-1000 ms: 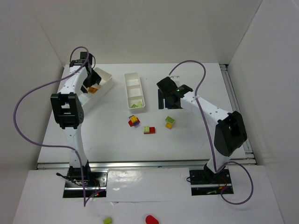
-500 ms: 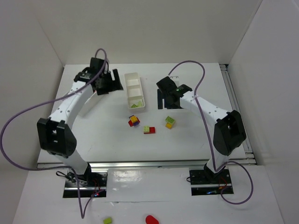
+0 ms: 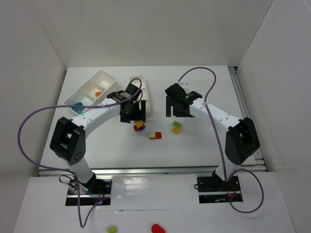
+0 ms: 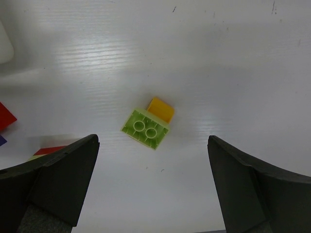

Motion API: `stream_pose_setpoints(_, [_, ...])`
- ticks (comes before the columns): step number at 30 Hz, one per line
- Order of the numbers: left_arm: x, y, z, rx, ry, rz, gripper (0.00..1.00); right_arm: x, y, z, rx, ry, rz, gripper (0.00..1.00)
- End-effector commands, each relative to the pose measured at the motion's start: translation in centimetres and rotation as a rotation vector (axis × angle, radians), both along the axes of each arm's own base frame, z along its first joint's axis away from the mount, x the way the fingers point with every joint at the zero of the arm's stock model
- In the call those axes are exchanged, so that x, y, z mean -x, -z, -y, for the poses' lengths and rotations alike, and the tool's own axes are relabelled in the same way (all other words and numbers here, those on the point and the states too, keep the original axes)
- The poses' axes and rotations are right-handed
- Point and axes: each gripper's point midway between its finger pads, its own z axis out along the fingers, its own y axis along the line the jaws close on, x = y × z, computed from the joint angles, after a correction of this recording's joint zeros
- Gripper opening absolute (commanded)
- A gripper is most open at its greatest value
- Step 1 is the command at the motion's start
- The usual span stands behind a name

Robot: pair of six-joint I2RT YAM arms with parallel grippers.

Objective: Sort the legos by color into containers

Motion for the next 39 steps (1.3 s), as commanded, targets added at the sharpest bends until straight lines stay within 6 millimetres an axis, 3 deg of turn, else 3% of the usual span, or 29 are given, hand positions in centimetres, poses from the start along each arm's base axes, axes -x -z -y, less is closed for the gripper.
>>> stream_pose_setpoints(1, [-0.7,-0.9,0.8,-0.015,-0.264,0.004,0.90,0.1,-1.5,0.6,-0.017,0.033,0.045,1.00])
stream_pose_setpoints(3, [-0.1,-0.5,0.7,-0.046,-0.383,-0.029,0.90,0.2,-1.4,0.8,-0.012,0.033,0.037,1.00])
stream_pose_setpoints(7, [-0.3,1.3,1.1,-0.111,-0.480,-0.074,0.80,0.4,-1.6,0.9,-0.012,0.033,0.037,1.00])
stream_pose_setpoints(8, [-0.4,2.6,0.9,-0.150,-0.501,-0.099,0.79,0.3,-2.0,0.8,-0.012,0.025,0.044,1.00])
stream_pose_setpoints(10, [-0.4,3.1,0.0,-0.206,-0.573,-0.104,0.78,0.2,-2.3,1.0,-0.010,0.030,0.056,1.00])
stream_pose_setpoints(17, [-0.9,3.7,0.2,-0.198,-0.617,-0.101,0.73,0.6,-2.3,1.4,0.002,0.034,0.053,1.00])
stream_pose_setpoints(25, [-0.9,4.8,0.5,-0.214,-0.566,-0.120,0.62,0.7,-2.0,1.5,0.007,0.034,0.046,1.00])
stream_pose_setpoints(28, [-1.0,4.8,0.1,-0.217,-0.567,-0.121,0.52,0.6,-2.3,1.4,0.002,0.034,0.053,1.00])
stream_pose_setpoints(33, [-1.2,3.4,0.4,-0.191,-0.531,-0.103,0.32,0.4,-2.3,1.1,-0.010,0.030,0.056,1.00])
stream_pose_setpoints(34, [-1.4,2.2,0.2,-0.163,-0.528,-0.091,0.25,0.3,-2.7,1.1,-0.009,0.020,0.063,1.00])
stream_pose_setpoints(37, [-1.0,0.0,0.1,-0.096,-0.450,-0.076,0.21,0.1,-3.3,0.4,-0.029,-0.009,0.065,1.00])
stream_pose_setpoints(39, [-0.1,-2.7,0.4,-0.014,-0.287,-0.026,0.17,0.1,-3.7,-0.6,-0.079,-0.044,0.068,1.00])
